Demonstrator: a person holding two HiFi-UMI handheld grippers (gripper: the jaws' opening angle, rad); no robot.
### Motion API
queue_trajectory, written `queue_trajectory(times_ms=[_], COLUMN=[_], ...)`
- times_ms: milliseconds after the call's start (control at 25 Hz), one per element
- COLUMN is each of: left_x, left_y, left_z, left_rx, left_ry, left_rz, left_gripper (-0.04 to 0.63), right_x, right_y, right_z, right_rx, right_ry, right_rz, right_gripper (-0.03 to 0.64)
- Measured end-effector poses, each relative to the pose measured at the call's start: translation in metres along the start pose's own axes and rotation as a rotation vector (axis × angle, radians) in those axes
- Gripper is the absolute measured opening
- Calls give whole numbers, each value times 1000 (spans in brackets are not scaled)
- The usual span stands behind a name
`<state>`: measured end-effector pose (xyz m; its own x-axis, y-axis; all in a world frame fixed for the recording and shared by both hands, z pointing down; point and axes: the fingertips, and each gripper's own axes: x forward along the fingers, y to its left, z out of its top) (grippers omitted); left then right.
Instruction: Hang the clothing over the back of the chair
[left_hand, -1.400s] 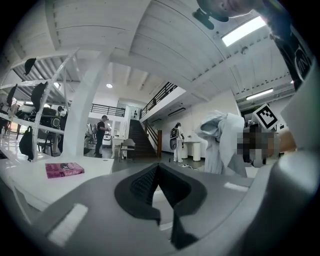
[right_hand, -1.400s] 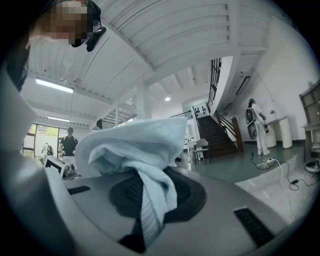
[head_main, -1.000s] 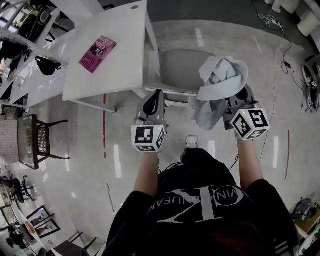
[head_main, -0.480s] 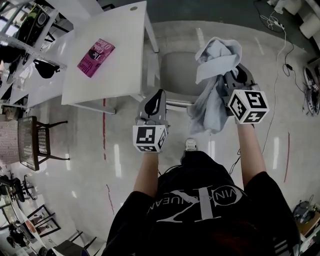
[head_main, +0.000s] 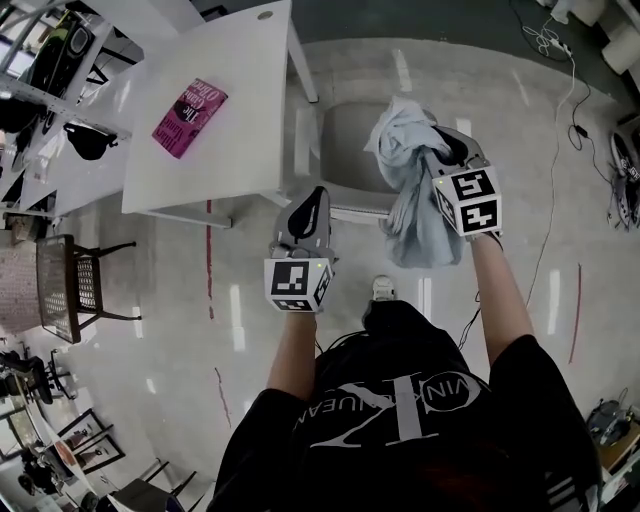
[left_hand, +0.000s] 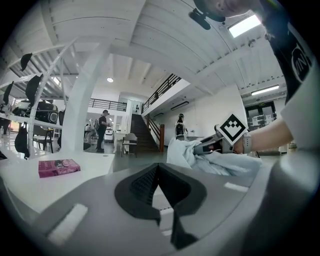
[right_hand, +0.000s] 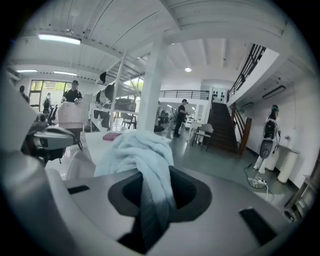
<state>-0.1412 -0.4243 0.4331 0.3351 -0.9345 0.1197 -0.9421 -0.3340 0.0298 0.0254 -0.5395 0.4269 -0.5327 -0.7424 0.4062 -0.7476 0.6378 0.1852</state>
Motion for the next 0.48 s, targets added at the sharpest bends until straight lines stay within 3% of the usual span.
queue_trajectory(times_ms=[480], left_x=[-9], left_y=[-6], left_z=[-4], left_rx=[-7], left_ry=[0], left_rz=[-9], left_gripper=[11], right_x=[-6], right_y=[16], right_z=[-17], right_rx=[-38], right_ry=[88], right_rz=[59], right_gripper=[123])
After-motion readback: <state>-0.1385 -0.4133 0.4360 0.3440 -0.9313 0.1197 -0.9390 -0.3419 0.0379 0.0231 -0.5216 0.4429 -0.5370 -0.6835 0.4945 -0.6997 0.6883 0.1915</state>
